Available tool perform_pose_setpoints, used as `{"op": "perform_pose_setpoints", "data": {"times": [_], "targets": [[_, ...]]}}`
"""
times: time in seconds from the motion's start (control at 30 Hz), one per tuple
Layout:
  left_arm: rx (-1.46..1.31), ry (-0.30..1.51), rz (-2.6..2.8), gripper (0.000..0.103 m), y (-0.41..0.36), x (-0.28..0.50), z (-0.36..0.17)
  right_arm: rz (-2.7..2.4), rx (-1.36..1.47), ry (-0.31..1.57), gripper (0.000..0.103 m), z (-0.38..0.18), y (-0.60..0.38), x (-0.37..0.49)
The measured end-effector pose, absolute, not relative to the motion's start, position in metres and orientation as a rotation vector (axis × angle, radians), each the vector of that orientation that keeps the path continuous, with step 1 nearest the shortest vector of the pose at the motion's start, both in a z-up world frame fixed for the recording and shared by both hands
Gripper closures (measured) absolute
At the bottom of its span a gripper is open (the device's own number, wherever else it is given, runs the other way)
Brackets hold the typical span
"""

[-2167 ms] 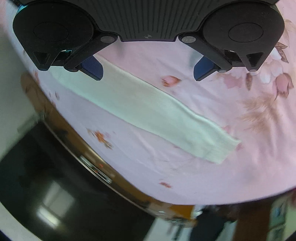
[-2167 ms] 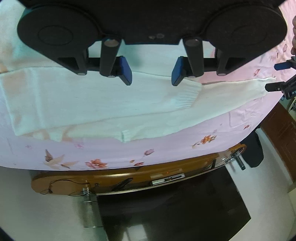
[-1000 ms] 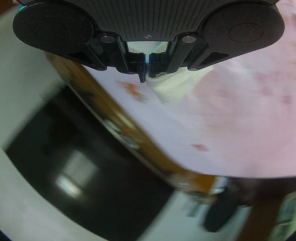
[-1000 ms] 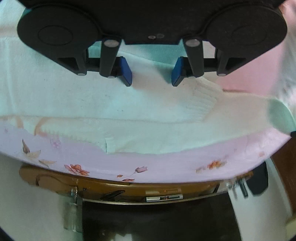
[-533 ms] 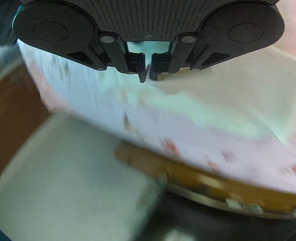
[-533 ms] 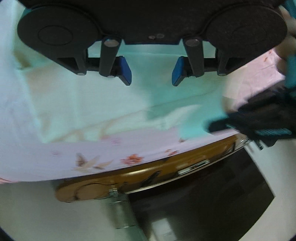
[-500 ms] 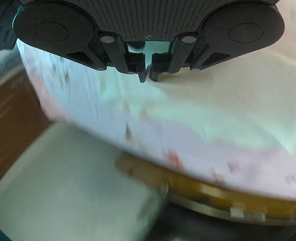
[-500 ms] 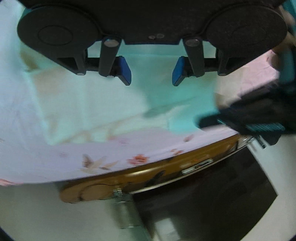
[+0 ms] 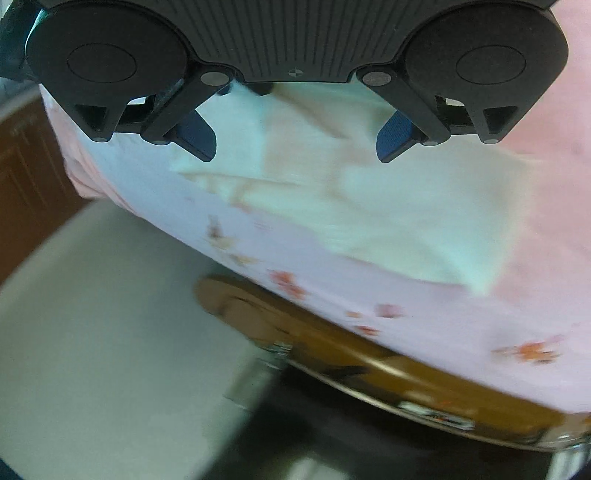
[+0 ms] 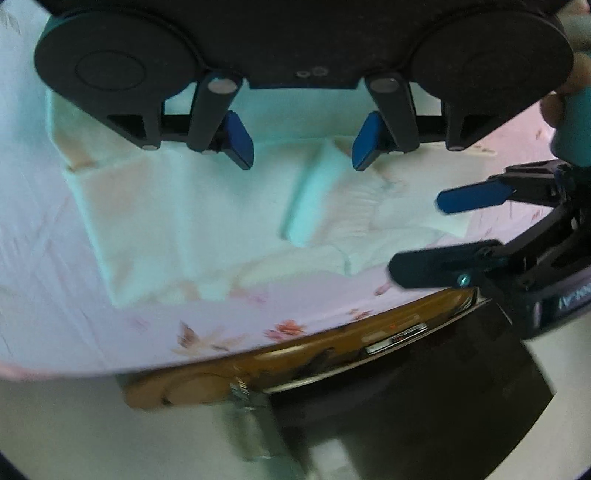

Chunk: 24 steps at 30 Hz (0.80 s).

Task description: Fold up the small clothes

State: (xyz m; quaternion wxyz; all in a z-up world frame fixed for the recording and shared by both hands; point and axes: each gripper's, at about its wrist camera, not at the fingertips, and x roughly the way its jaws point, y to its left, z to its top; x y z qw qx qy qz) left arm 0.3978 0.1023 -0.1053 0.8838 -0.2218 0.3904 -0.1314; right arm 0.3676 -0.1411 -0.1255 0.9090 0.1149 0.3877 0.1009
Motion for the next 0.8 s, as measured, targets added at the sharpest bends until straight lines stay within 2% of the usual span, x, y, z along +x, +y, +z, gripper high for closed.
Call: {"op": "perform_pose_setpoints", "data": {"times": [0.1, 0.2, 0.23, 0.27, 0.33, 0.37, 0.53, 0.7, 0.77, 0.8], "targets": [[-0.468, 0.841, -0.244, 0.010, 0.131, 0.387, -0.116, 0.235, 0.139, 0.797, 0.044, -0.130, -0.110, 0.373], [-0.430, 0.861, -0.231, 0.010, 0.140, 0.375, -0.131, 0.181, -0.029, 0.772, 0.049, -0.137, -0.084, 0.381], [-0.410, 0.863, -0.223, 0.010, 0.140, 0.375, -0.139, 0.162, -0.068, 0.769, 0.056, -0.139, -0.079, 0.385], [-0.393, 0.864, -0.218, 0.010, 0.140, 0.374, -0.145, 0.146, -0.089, 0.769, 0.069, -0.141, -0.076, 0.389], [-0.349, 0.866, -0.183, 0.010, 0.145, 0.368, -0.153, 0.122, -0.071, 0.768, 0.087, -0.142, -0.081, 0.395], [-0.323, 0.859, -0.166, 0.010, 0.145, 0.367, -0.156, 0.109, -0.036, 0.764, 0.089, -0.141, -0.087, 0.396], [-0.224, 0.834, -0.086, 0.010, 0.149, 0.369, -0.168, 0.024, 0.283, 0.704, 0.091, -0.125, -0.149, 0.382], [-0.174, 0.799, -0.040, 0.010, 0.146, 0.378, -0.170, -0.026, 0.427, 0.775, 0.090, -0.143, -0.192, 0.378], [-0.182, 0.790, -0.012, 0.010, 0.148, 0.382, -0.170, -0.025, 0.451, 0.784, 0.074, -0.145, -0.198, 0.377], [-0.196, 0.783, 0.000, 0.010, 0.149, 0.384, -0.169, -0.033, 0.447, 0.774, 0.071, -0.144, -0.199, 0.378]]}}
